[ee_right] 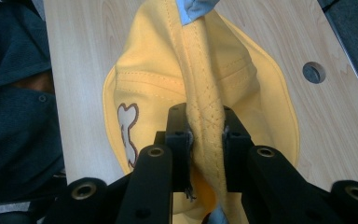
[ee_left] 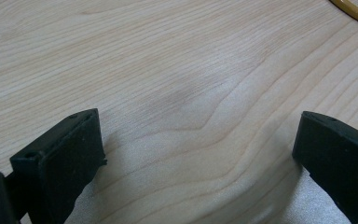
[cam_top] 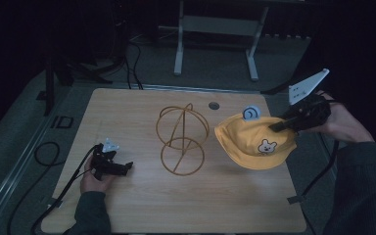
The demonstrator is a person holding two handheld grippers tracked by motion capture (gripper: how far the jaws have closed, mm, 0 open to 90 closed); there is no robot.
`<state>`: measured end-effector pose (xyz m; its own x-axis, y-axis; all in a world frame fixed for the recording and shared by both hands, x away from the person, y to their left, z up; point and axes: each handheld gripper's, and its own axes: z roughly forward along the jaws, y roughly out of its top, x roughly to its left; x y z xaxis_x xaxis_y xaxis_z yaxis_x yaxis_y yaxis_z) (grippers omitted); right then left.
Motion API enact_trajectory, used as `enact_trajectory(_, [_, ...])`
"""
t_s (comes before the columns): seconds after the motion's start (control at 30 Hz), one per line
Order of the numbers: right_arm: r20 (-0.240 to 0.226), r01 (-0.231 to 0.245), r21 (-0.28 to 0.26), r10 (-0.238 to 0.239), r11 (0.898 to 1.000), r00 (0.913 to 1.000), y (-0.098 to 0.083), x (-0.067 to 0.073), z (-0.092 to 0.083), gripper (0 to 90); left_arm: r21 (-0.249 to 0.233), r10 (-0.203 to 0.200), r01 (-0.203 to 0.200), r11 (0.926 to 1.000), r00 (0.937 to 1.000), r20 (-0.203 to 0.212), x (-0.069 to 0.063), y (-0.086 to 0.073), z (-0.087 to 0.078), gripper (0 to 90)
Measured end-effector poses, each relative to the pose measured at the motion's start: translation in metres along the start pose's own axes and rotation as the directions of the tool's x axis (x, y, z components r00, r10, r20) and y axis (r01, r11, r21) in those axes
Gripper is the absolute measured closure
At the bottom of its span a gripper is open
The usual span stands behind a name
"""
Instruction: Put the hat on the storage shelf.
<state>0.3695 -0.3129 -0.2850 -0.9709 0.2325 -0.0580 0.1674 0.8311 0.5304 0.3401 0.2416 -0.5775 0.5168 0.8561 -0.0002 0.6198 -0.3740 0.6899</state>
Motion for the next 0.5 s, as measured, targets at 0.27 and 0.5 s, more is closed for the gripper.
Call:
enact_trajectory(0.27, [0.014, 0.018, -0.003, -0.018, 1.0, 0.9997, 0.012, 0.0, -0.008, 78.6, 0.001, 0.0, 0.0, 1.0, 1.0, 0.0, 0.0, 0.0, 0.0, 1.5])
enact_trajectory(0.5, [0.028, 0.03, -0.019, -0.03, 0.999, 0.9992, 0.021, 0.002, -0.016, 78.7, 0.0, -0.002, 0.002, 1.0, 1.0, 0.0, 0.0, 0.0, 0.0, 1.5])
